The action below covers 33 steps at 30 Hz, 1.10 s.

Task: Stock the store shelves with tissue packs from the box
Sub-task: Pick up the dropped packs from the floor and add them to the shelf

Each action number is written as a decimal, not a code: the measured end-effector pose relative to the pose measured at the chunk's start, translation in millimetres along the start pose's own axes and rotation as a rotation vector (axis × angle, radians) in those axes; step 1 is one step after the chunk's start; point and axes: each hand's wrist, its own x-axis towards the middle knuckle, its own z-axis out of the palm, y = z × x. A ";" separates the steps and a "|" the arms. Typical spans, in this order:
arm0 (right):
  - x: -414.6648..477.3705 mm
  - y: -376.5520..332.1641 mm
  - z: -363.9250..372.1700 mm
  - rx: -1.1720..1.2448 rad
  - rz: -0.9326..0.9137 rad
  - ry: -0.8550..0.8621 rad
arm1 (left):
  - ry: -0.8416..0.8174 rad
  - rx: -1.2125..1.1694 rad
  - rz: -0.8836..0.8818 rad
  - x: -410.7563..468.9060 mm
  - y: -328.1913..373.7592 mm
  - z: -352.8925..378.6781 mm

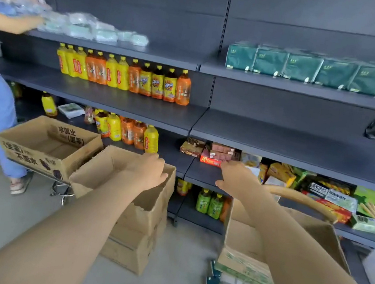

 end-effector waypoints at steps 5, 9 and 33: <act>66.0 9.9 72.5 0.057 0.053 -0.159 | -0.095 -0.057 0.020 80.8 6.1 56.5; 105.5 13.7 121.0 0.144 0.126 -0.243 | -0.171 -0.063 0.102 129.8 13.9 101.4; 183.7 0.6 510.1 0.624 0.994 -0.634 | -0.742 -0.431 -0.053 258.5 102.6 491.6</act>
